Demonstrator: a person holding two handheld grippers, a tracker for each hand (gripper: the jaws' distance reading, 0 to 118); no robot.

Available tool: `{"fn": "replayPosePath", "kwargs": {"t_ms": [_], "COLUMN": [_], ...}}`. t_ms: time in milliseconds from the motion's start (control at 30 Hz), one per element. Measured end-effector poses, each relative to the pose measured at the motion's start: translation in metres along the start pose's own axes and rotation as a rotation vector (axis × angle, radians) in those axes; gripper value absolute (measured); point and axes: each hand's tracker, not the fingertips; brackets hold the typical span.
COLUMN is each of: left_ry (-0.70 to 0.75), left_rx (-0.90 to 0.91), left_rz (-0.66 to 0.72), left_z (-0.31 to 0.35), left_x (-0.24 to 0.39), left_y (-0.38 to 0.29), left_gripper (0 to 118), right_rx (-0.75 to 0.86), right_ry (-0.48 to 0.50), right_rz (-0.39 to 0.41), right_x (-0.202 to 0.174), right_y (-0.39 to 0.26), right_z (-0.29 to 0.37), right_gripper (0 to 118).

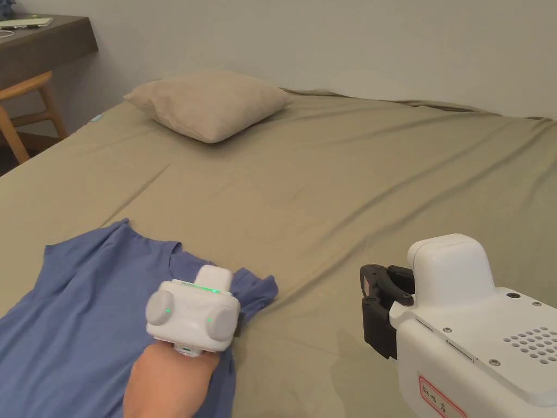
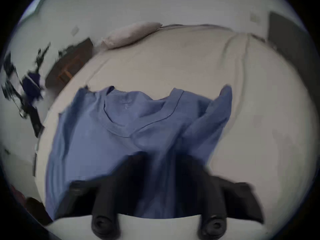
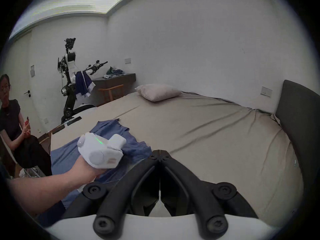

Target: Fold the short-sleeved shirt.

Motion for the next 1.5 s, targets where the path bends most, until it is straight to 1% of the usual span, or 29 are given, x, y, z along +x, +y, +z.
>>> {"fn": "replayPosePath", "kwargs": {"t_ms": [33, 67, 133, 200, 233, 333, 367, 433, 500, 567, 633, 700, 733, 800, 900, 933, 1000, 1067, 1100, 1167, 1200, 1233, 1267, 1300, 1333, 1367, 1400, 1467, 1500], "left_ry": [0.048, 0.12, 0.053, 0.053, 0.038, -0.003, -0.006, -0.1, -0.202, -0.313, -0.428, -0.535, -0.579, -0.679, -0.777, -0.785, -0.822, -0.811, -0.786, -0.764, -0.785, -0.817, -0.854, -0.891, -0.944, -1.023, -1.049, -1.125, -1.133], "left_rx": [-0.011, -0.008, -0.027, -0.028, -0.014, 0.017, 0.02, 0.059, 0.078, 0.103, 0.111, 0.119, 0.11, 0.082, 0.062, 0.064, 0.057, 0.06, 0.067, 0.077, 0.047, 0.013, -0.037, -0.061, -0.079, -0.006, 0.024, 0.103, 0.183], "left_rz": [-0.03, -0.079, -0.042, -0.037, -0.038, -0.084, -0.137, -0.211, -0.329, -0.45, -0.571, -0.74, -0.806, -0.93, -1.084, -1.109, -1.189, -1.226, -1.223, -1.216, -1.164, -1.096, -1.009, -0.94, -0.914, -0.824, -0.751, -0.66, -0.59], "left_z": [-0.001, 0.0, 0.0, 0.009, 0.015, 0.029, 0.033, 0.042, 0.058, 0.081, 0.112, 0.151, 0.167, 0.205, 0.254, 0.266, 0.286, 0.293, 0.292, 0.285, 0.278, 0.273, 0.27, 0.27, 0.273, 0.279, 0.284, 0.3, 0.322], "left_x": [-0.004, -0.003, -0.004, 0.008, 0.015, 0.06, 0.087, 0.146, 0.229, 0.321, 0.414, 0.505, 0.539, 0.6, 0.652, 0.661, 0.664, 0.662, 0.66, 0.657, 0.653, 0.651, 0.646, 0.639, 0.626, 0.621, 0.601, 0.544, 0.481], "left_y": [0.002, 0.001, 0.006, 0.017, 0.026, 0.065, 0.079, 0.099, 0.108, 0.101, 0.079, 0.037, 0.015, -0.042, -0.122, -0.144, -0.184, -0.211, -0.219, -0.223, -0.215, -0.206, -0.196, -0.186, -0.175, -0.149, -0.129, -0.083, -0.048], "left_gripper": [4, 4, 4, 3, 3, 3, 3, 3, 3, 3, 3, 3, 3, 3, 3, 3, 3, 3, 3, 3, 5, 54, 110, 118, 115, 115, 115, 115, 115], "right_rx": [0.001, 0.002, 0.007, 0.049, 0.053, 0.05, 0.064, 0.083, 0.094, 0.09, 0.098, 0.109, 0.106, 0.094, 0.093, 0.082, 0.061, 0.054, 0.054, 0.056, 0.051, 0.051, 0.061, 0.071, 0.081, 0.097, 0.127, 0.181, 0.203], "right_ry": [-0.001, -0.002, -0.01, -0.045, -0.062, -0.192, -0.243, -0.364, -0.488, -0.604, -0.717, -0.842, -0.888, -1.015, -1.197, -1.247, -1.353, -1.416, -1.423, -1.401, -1.391, -1.374, -1.336, -1.3, -1.262, -1.203, -1.128, -1.001, -0.922], "right_rz": [-0.003, -0.011, -0.035, -0.086, -0.089, -0.102, -0.119, -0.121, -0.119, -0.105, -0.111, -0.125, -0.131, -0.13, -0.169, -0.187, -0.224, -0.287, -0.321, -0.333, -0.333, -0.334, -0.33, -0.331, -0.334, -0.333, -0.329, -0.325, -0.317], "right_x": [0.002, 0.004, 0.009, 0.022, 0.028, 0.061, 0.079, 0.113, 0.147, 0.177, 0.202, 0.223, 0.23, 0.241, 0.247, 0.247, 0.245, 0.241, 0.24, 0.241, 0.242, 0.241, 0.24, 0.24, 0.24, 0.24, 0.238, 0.235, 0.232], "right_y": [0.0, 0.0, 0.001, 0.001, 0.002, 0.008, 0.01, 0.013, 0.013, 0.011, 0.007, -0.001, -0.006, -0.018, -0.041, -0.05, -0.07, -0.089, -0.096, -0.103, -0.103, -0.103, -0.101, -0.099, -0.097, -0.093, -0.09, -0.081, -0.077], "right_z": [0.0, 0.001, 0.005, 0.017, 0.024, 0.053, 0.068, 0.101, 0.139, 0.178, 0.221, 0.271, 0.293, 0.345, 0.422, 0.444, 0.488, 0.52, 0.529, 0.536, 0.532, 0.529, 0.523, 0.515, 0.505, 0.495, 0.484, 0.461, 0.447], "right_gripper": [3, 3, 3, 3, 3, 3, 3, 3, 3, 3, 3, 3, 3, 3, 3, 3, 3, 3, 3, 3, 3, 3, 3, 3, 3, 3, 3, 3, 3]}}
